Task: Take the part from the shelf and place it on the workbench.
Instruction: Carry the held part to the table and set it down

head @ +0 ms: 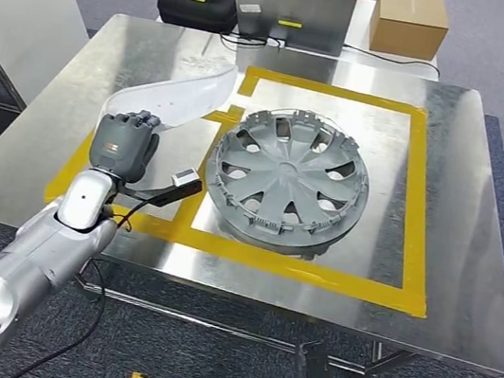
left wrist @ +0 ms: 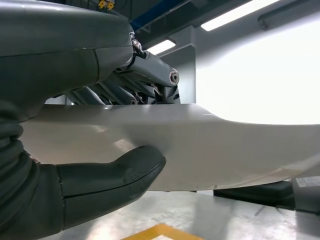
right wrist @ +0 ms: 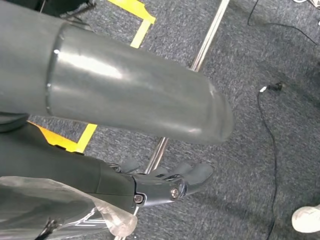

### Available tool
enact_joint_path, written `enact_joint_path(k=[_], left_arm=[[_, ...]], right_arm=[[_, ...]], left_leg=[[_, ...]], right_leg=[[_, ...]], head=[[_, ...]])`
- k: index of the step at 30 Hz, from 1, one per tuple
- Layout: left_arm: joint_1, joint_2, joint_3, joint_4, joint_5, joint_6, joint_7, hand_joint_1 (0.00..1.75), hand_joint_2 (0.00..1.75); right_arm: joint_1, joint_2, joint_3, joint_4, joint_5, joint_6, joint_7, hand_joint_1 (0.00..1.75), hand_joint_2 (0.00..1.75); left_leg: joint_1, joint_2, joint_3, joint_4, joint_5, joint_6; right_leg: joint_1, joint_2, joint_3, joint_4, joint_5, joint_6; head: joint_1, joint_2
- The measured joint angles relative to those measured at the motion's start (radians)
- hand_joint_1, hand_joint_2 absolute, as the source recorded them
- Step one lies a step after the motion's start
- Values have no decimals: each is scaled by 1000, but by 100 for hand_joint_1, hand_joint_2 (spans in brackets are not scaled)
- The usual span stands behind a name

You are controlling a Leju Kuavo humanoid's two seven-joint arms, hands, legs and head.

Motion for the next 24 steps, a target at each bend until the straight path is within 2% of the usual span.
enact_joint_path(k=[2,3,4,6,8,10,13,14,15,16,17,18,19,20,21,24], left_arm=[[-5,-9,-3,19,-2,9,9,175,175],[-10,-11,-4,27,-2,13,11,175,175],[-15,-15,-5,34,-2,16,11,175,175],[-22,-21,-6,46,-2,20,12,175,175],[-25,-26,-7,56,-2,21,12,87,175],[-29,-30,-7,64,5,22,11,0,175],[-32,-34,-7,78,17,22,4,0,175],[-31,-35,-7,82,18,22,1,0,175],[-30,-35,-7,86,19,22,0,0,175],[-30,-35,-7,89,21,22,-1,0,175],[-31,-36,-7,91,22,22,-1,0,175],[-33,-36,-7,92,23,23,-2,0,175],[-35,-36,-7,93,23,25,-3,0,175],[-36,-36,-7,94,21,26,-3,0,175],[-36,-36,-7,94,17,29,-2,0,175],[-38,-35,-7,94,7,33,0,0,44]], right_arm=[[-1,0,0,1,-5,5,-1,0,0],[-2,0,0,1,-6,5,-1,0,0],[-3,0,0,1,-6,6,-2,0,0],[-4,0,0,2,-7,6,-2,0,0],[-4,0,0,2,-7,7,-3,0,0],[-4,0,0,2,-9,7,-4,0,0],[-3,-1,0,3,-16,9,-7,0,0],[-2,-1,0,4,-16,9,-7,0,0],[-1,-1,0,5,-17,9,-7,0,0],[-1,-1,0,5,-17,10,-7,0,0],[-2,-1,0,6,-18,11,-8,0,0],[-3,-1,0,6,-20,13,-8,0,0],[-4,-2,0,6,-24,15,-8,0,0],[-5,-2,0,7,-28,18,-8,0,0],[-4,-2,0,7,-33,20,-8,0,0],[-3,-2,-1,9,-38,22,-8,0,0]], left_leg=[[-1,0,47,-123,81,9],[-3,0,75,-188,111,13],[-5,0,96,-239,127,17],[-10,-1,109,-270,125,20],[-7,-1,113,-279,126,27],[-2,0,117,-288,130,38],[-2,0,117,-289,130,45],[-2,0,117,-288,129,46],[-2,0,118,-288,129,45],[-2,-1,118,-286,128,44],[-2,-1,119,-285,126,42],[-3,-2,118,-282,124,39],[-5,-2,116,-279,122,35],[-6,-3,114,-277,122,30],[-8,-3,113,-277,123,26],[-7,-2,109,-266,112,14]], right_leg=[[1,2,8,0,-4,4],[2,2,10,0,-6,7],[4,2,10,1,-7,12],[5,1,7,0,-6,21],[5,0,3,0,-9,32],[5,-1,-23,49,-41,42],[4,-1,-117,240,-121,52],[4,-2,-137,278,-128,54],[4,-2,-139,275,-113,54],[3,-2,-119,230,-82,54],[3,-3,-85,157,-44,52],[4,-4,-47,86,-18,50],[4,-4,-19,34,-4,46],[6,-4,-4,7,-1,42],[7,-3,2,2,-6,36],[4,-4,4,-3,-2,18]], head=[[0,0],[0,0],[0,0],[1,0],[2,0],[4,0],[8,0],[8,0],[8,0],[8,0],[8,0],[8,0],[8,0],[8,0],[8,0],[6,0]])
